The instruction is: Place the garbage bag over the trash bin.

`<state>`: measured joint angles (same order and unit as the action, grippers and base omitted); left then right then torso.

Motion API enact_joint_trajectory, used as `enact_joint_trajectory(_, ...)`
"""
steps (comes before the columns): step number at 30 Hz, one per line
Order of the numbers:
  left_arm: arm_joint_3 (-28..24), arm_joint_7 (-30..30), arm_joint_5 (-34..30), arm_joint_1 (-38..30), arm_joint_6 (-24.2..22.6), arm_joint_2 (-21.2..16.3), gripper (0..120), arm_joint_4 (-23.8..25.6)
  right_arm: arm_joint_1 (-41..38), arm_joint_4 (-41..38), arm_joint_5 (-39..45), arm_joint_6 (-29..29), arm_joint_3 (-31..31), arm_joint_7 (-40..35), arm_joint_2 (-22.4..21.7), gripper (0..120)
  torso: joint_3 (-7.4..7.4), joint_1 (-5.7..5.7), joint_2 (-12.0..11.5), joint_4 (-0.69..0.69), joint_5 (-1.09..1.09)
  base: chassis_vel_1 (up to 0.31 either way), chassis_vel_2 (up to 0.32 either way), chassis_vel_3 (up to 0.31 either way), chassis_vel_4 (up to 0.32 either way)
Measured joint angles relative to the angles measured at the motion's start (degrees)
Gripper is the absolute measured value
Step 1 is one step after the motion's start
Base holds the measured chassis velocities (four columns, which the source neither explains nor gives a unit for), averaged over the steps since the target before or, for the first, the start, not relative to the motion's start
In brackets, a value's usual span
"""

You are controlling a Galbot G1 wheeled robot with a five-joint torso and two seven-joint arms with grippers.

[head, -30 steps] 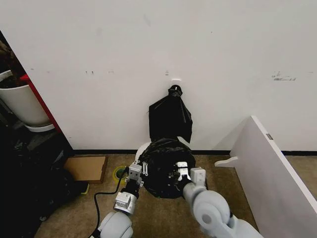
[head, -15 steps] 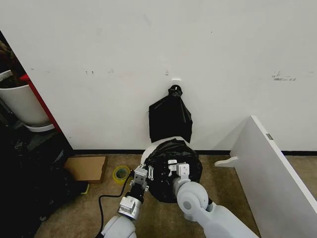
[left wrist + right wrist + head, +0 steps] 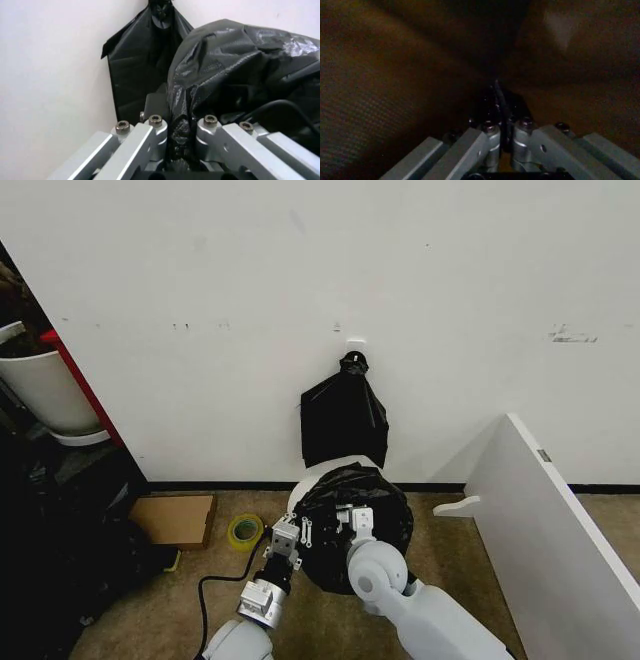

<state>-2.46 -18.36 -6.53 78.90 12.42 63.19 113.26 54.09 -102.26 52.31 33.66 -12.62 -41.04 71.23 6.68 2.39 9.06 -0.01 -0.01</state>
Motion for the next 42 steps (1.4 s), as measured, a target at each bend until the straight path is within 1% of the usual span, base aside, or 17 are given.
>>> enact_joint_trajectory(6,-0.21,0.24,-0.31,0.41,0.16,0.21,4,0.54,-0.7,2.24,-1.14,-0.62,-0.28,0.74,0.83,0,0.0,0.0,0.0,0.0,0.0,0.0,0.0,0.0,0.0)
enact_joint_trajectory(10,-0.39,0.3,-0.97,0.44,0.26,-0.42,4,0.78,-0.98,3.3,-1.88,-1.11,-0.18,1.67,1.28,0,0.0,0.0,0.0,0.0,0.0,0.0,0.0,0.0,0.0)
enact_joint_trajectory(13,-0.54,0.32,-1.78,0.38,0.28,-1.05,4,0.98,-0.98,4.01,-3.56,-1.97,-0.02,3.14,1.29,0,0.0,0.0,0.0,0.0,0.0,0.0,0.0,0.0,0.0)
enact_joint_trajectory(25,-0.63,1.32,-3.03,0.92,0.72,-1.12,4,2.01,-1.35,5.83,-4.05,-2.76,0.84,3.95,0.85,0,0.0,0.0,0.0,0.0,0.01,0.0,0.0,0.0,0.0)
enact_joint_trajectory(28,-0.37,1.29,-3.25,0.92,0.72,-1.2,4,2.01,-0.96,5.13,-4.47,-2.78,0.9,4.05,0.52,0,0.0,0.0,0.0,0.01,0.01,0.0,0.0,0.0,0.0)
enact_joint_trajectory(34,0.79,0.53,-5.46,0.58,0.48,-1.07,4,1.79,2.92,-1.99,-7.85,-3.57,0.66,5.81,-1.88,0,0.0,0.0,0.0,0.0,0.0,0.0,0.0,0.0,0.0)
enact_joint_trajectory(37,1.03,0.49,-6.47,0.38,0.31,-1.06,4,1.84,3.81,-3.94,-9.19,-4.39,0.31,6.64,-2.36,0,-0.01,0.0,0.0,-0.01,0.01,0.0,0.0,0.0,0.0)
enact_joint_trajectory(42,0.91,0.79,-7.08,0.29,0.13,-1.43,4,2.27,2.69,-3.51,-9.47,-4.9,-0.4,6.76,-1.92,0,-0.01,0.0,0.0,0.0,0.01,0.0,0.0,0.0,0.0)
